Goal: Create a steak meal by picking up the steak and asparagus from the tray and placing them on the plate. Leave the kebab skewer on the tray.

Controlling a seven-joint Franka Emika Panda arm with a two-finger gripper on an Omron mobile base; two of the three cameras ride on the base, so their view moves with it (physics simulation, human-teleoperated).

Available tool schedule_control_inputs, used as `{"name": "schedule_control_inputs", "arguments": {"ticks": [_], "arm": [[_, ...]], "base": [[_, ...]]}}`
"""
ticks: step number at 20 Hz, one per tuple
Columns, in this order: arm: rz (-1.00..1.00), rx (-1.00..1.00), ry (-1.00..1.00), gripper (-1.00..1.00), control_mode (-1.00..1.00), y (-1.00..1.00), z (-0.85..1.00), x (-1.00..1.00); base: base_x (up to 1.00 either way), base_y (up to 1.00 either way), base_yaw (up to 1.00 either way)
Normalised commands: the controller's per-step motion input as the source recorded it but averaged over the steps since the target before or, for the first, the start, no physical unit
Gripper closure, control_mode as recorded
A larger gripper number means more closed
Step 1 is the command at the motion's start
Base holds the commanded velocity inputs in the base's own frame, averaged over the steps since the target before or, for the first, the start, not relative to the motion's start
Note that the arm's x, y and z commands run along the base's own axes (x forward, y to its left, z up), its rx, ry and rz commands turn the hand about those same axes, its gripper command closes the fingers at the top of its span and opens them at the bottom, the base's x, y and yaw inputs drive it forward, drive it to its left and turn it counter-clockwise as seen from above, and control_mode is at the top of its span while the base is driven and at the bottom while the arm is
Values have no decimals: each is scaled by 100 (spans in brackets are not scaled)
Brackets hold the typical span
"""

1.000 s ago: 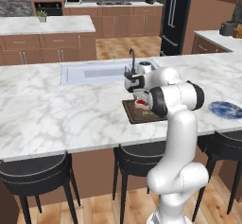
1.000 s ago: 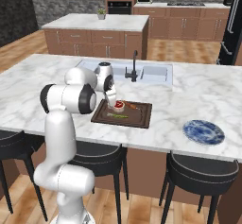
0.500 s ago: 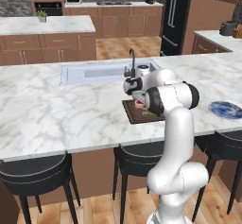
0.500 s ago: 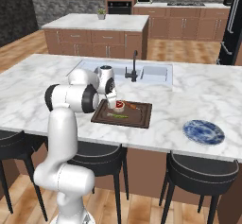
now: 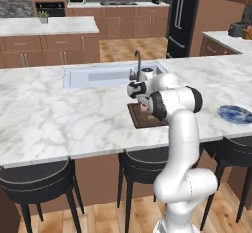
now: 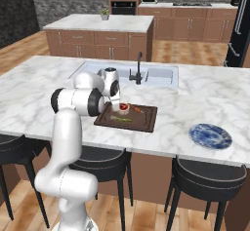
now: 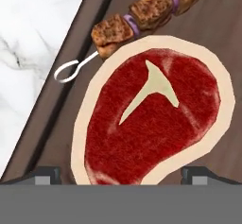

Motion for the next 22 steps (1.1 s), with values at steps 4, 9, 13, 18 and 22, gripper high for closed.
{"name": "schedule_control_inputs", "arguments": {"ticks": [4, 9, 13, 18, 22], "arm": [[-8, 0, 0, -100, -100, 0, -29, 15], [-7, 0, 0, 100, -100, 0, -36, 0], [0, 0, 0, 100, -100, -1, 0, -1], [0, 1, 0, 100, -100, -3, 27, -21], [1, 0, -4, 100, -100, 0, 62, -46]], "base": [[0, 0, 0], [0, 0, 0], [0, 0, 0], [0, 0, 0], [0, 0, 0]]}}
